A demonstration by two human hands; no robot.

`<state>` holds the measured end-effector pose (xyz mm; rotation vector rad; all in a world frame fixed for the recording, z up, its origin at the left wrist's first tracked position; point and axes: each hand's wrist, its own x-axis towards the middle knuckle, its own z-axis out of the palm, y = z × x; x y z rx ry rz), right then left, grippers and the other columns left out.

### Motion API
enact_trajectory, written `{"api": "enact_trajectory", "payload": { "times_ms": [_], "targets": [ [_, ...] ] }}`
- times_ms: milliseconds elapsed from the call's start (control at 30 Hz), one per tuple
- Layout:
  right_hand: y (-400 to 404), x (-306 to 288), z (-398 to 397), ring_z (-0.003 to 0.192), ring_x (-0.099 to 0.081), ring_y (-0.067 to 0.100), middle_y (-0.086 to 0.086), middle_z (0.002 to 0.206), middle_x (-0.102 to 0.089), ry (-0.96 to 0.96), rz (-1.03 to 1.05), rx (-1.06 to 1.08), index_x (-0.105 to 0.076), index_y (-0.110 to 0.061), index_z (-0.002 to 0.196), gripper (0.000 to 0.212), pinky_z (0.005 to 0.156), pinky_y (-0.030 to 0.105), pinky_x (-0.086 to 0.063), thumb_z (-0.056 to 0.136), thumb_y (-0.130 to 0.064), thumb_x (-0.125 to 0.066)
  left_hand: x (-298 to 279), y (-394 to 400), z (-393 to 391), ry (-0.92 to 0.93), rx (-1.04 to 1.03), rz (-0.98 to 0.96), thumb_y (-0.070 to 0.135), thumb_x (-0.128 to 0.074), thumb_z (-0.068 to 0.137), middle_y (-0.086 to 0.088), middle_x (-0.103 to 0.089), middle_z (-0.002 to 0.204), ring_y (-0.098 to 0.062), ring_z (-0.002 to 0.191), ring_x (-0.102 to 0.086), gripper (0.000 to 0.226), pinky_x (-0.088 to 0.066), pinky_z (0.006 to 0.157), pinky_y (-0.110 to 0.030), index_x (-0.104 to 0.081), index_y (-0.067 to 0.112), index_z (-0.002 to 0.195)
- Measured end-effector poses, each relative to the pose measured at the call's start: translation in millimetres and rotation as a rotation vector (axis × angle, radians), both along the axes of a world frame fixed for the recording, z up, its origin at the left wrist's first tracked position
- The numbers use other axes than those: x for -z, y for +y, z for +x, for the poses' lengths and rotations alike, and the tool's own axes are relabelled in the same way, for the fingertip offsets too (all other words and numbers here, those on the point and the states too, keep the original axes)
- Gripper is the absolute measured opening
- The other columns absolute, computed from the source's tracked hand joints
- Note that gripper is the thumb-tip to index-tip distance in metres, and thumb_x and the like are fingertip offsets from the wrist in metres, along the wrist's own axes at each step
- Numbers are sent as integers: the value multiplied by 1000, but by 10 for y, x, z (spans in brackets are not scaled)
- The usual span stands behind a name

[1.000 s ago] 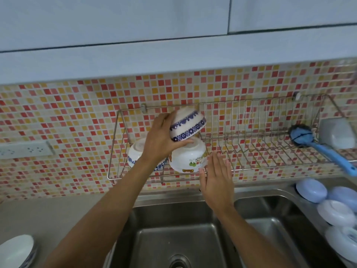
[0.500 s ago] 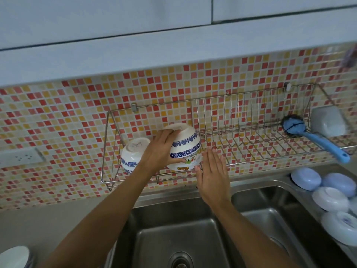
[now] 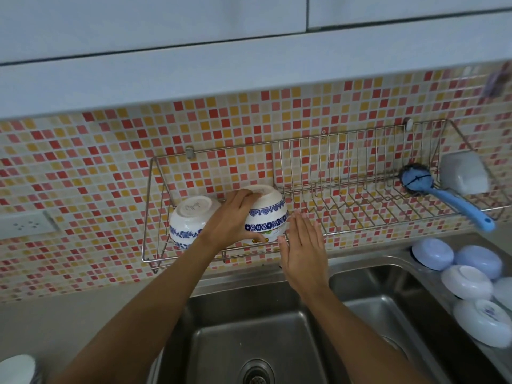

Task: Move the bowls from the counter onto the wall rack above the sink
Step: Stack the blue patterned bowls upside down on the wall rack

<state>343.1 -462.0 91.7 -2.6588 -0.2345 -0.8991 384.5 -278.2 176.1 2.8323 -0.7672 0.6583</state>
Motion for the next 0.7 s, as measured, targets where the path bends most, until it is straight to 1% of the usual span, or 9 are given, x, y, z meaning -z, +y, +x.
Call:
{"api": "enact_trajectory", "payload": {
  "times_ms": [133, 267, 367, 467, 567, 633, 700],
  "targets": [
    [4, 18, 1, 138, -41, 26, 15, 145, -48, -14, 1, -2, -46, -2, 139, 56, 121, 39, -14, 101, -39, -29, 10, 33, 15, 62, 2, -17, 57, -80, 58, -7, -40, 140, -25, 128, -36, 105, -34, 108, -38, -32, 18, 142],
    [-8, 22, 10, 139, -39, 26, 14, 145, -47, -22, -3, 8, -45, -2, 140, 56, 121, 38, -11, 101, -39, -28, 30, 24, 9, 74, -12, 13, 54, -77, 66, -4, -38, 143, -24, 130, -35, 91, -37, 108, -38, -34, 26, 141],
    [-6, 30, 18, 139, -39, 25, 14, 146, -47, -25, -3, 15, -45, -2, 140, 56, 121, 38, -11, 101, -39, -30, 41, 34, 4, 95, -29, -3, 51, -75, 70, -3, -37, 145, -23, 133, -34, 87, -38, 108, -39, -34, 26, 142],
    [5, 36, 5, 139, -39, 25, 14, 146, -47, -19, -14, 19, -45, -2, 140, 57, 121, 37, -9, 101, -40, -28, 81, 57, -57, 60, -36, -81, 52, -66, 79, -2, -40, 145, -22, 133, -36, 73, -42, 106, -42, -36, 27, 141],
    [9, 36, 2, 139, -39, 25, 14, 146, -46, -24, -15, 14, -45, -2, 140, 56, 122, 36, -5, 101, -39, -29, 133, 68, -145, 10, -76, -243, 46, -54, 90, 0, -39, 148, -18, 135, -34, 57, -36, 108, -36, -39, 25, 140],
    [5, 40, 2, 139, -39, 25, 13, 145, -47, -41, -5, 5, -46, -3, 139, 55, 123, 35, -3, 101, -38, -28, 180, 67, -198, -4, -74, -248, 41, -49, 94, -1, -37, 150, -17, 138, -31, 53, -31, 110, -33, -37, 23, 143],
    [-6, 45, 5, 139, -39, 24, 12, 145, -48, -64, -2, -11, -47, -4, 139, 54, 122, 38, -4, 102, -37, -28, 239, 69, -223, -8, -61, -195, 36, -45, 97, -1, -35, 152, -17, 141, -28, 53, -29, 112, -34, -33, 20, 146]
  ]
}}
